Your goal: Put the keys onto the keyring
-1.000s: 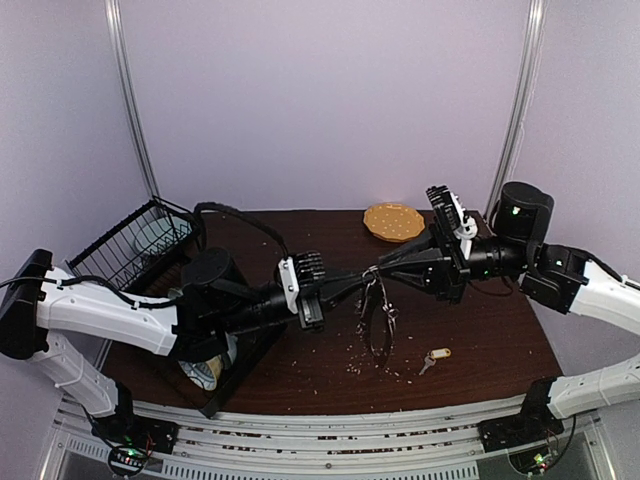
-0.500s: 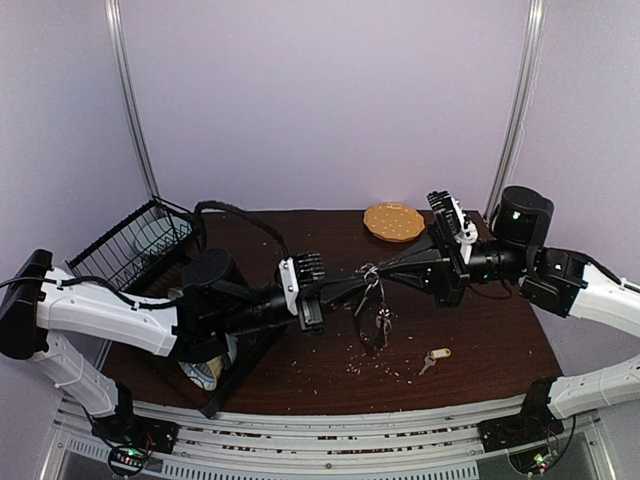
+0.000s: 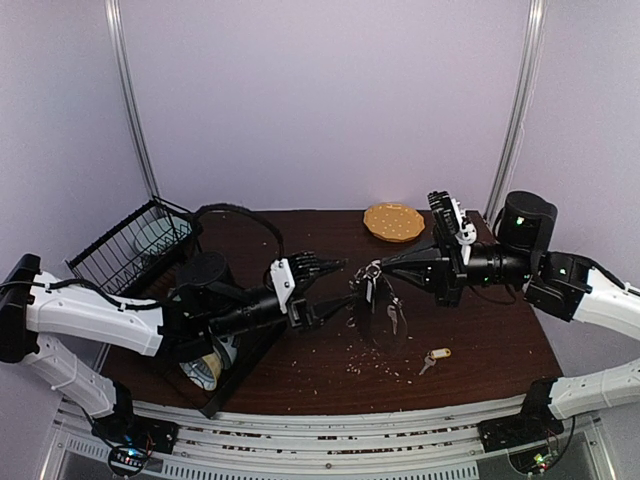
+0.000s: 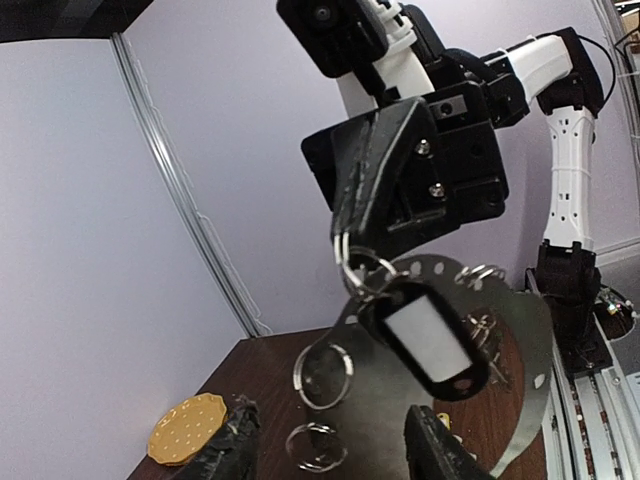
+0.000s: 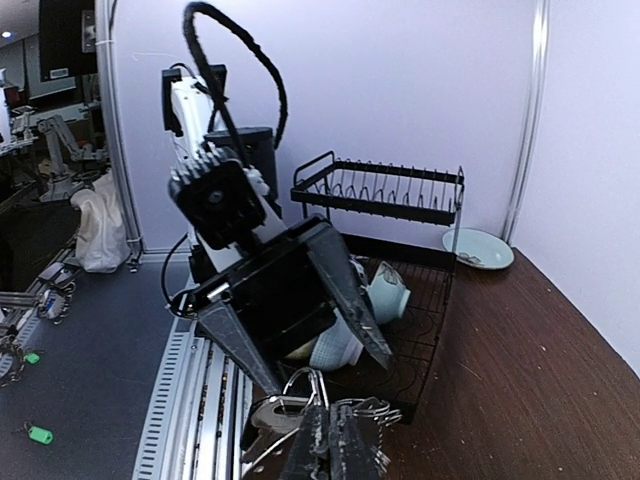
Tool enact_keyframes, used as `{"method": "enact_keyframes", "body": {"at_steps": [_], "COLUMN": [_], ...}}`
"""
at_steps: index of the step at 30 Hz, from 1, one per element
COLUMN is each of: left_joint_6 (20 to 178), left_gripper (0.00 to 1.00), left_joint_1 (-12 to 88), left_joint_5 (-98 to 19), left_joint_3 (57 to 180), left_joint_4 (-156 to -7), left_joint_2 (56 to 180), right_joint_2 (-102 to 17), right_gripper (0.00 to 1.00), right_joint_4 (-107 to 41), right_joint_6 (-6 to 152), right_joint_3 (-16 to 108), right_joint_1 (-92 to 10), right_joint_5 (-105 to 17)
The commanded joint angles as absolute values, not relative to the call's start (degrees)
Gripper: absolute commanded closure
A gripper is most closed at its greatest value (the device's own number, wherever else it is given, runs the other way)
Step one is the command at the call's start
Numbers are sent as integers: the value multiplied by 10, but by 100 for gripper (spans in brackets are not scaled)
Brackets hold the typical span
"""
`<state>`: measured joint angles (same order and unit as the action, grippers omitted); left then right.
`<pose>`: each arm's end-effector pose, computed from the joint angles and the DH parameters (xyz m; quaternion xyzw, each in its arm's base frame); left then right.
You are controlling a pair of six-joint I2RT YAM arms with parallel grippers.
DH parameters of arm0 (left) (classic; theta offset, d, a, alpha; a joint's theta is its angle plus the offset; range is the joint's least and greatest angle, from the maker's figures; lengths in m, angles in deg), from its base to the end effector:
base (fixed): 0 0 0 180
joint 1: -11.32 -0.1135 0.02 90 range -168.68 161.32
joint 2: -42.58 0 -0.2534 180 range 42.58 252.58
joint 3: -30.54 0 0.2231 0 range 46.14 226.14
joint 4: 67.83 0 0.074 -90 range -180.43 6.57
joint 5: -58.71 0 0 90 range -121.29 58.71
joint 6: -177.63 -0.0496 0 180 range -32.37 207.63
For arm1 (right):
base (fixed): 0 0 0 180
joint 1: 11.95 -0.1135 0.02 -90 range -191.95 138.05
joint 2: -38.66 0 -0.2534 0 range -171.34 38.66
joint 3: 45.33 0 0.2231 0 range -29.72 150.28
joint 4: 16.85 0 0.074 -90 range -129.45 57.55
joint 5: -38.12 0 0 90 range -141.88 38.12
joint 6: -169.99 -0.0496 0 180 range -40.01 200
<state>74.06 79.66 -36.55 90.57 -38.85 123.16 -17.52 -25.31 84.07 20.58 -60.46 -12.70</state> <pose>0.1100 -0.2893 0.3033 0.4540 0.4700 -0.3745 0.6578 0.1165 0.1790 0.3642 -0.5067 0.4844 0.4717 0.5349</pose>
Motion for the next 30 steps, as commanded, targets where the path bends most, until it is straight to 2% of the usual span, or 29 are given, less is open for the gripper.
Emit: {"method": "enact_keyframes", "body": {"at_steps": [1,3,6,8,10,16,21,22,30], "left_joint_6": [760,774,797,809,824,826,825,824,832], "left_gripper": [56,57,51,47,48,60,87,89,92], "left_joint_1": [794,795,796,800,801,802,802,802,802], "left_joint_5": [-407,-410,-402,-365,-322,-311,-315,-318,-313], "left_joint_3": [936,937,956,976,989,1000,999,999,983], "left_joint_4": [-415,-404,-395,-400,-394,-384,-380,-382,-385], "left_joint_2": [1215,1220,1242,1259,1274,1296,1298,1298,1306], "right_joint_2": [-178,-180,-186,-188,-188,-184,-181,-180,-156], "right_gripper": [100,100,100,100,100,100,100,100,100], "right_joint_4": [-251,-245,-245,-242,-238,-236,-236,-235,-192], "right_joint_6": [829,824,822,819,817,816,815,815,795], "right_joint_3": [226,225,225,225,224,224,223,222,209], "right_joint_1": [-605,-605,-605,-605,-605,-605,-605,-605,-604], "right_joint_5": [-184,-185,-192,-194,-198,-208,-206,-207,-211]}}
